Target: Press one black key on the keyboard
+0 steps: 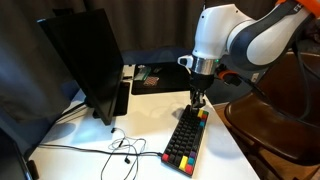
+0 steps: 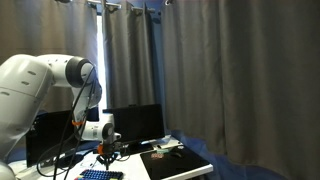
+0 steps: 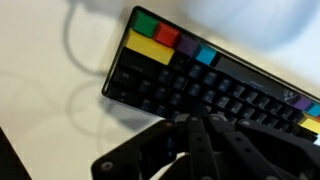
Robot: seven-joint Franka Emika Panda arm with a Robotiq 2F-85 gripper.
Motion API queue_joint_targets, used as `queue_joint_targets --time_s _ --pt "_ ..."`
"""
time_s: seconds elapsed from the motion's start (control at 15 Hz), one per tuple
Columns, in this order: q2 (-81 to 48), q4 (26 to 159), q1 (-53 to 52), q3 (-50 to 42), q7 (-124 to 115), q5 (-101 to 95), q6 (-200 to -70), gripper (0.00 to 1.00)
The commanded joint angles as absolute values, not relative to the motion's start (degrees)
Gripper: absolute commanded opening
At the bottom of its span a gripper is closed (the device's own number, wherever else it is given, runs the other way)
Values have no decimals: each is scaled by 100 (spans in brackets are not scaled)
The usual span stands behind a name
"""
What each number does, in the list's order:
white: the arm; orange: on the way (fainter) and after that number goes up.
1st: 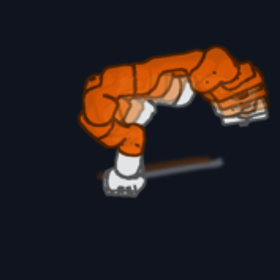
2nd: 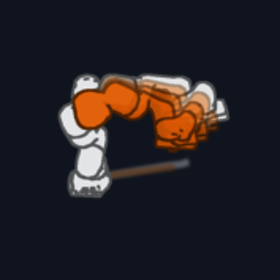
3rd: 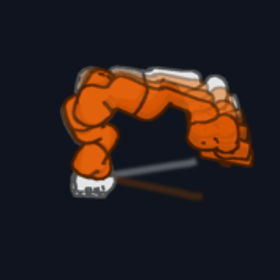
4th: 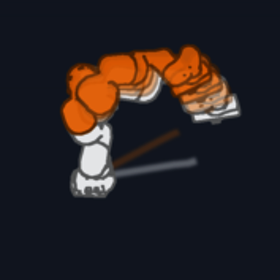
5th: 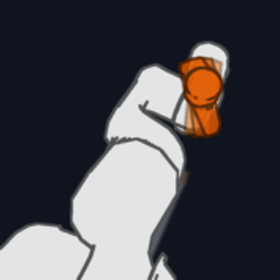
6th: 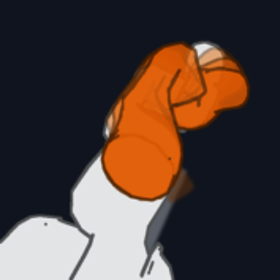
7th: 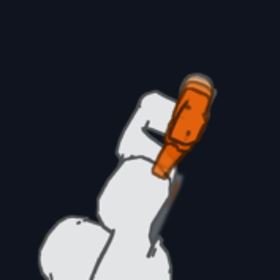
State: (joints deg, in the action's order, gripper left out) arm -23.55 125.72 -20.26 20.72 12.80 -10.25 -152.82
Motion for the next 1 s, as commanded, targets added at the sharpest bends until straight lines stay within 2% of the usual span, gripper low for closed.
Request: queue_joint_targets --time_s 0.0,0.93 --pt "-2570 12464 -2000 2109 1448 -981 -15457 0" --pt "-2783 12401 -2051 1950 1517 -1203 -15918 0"
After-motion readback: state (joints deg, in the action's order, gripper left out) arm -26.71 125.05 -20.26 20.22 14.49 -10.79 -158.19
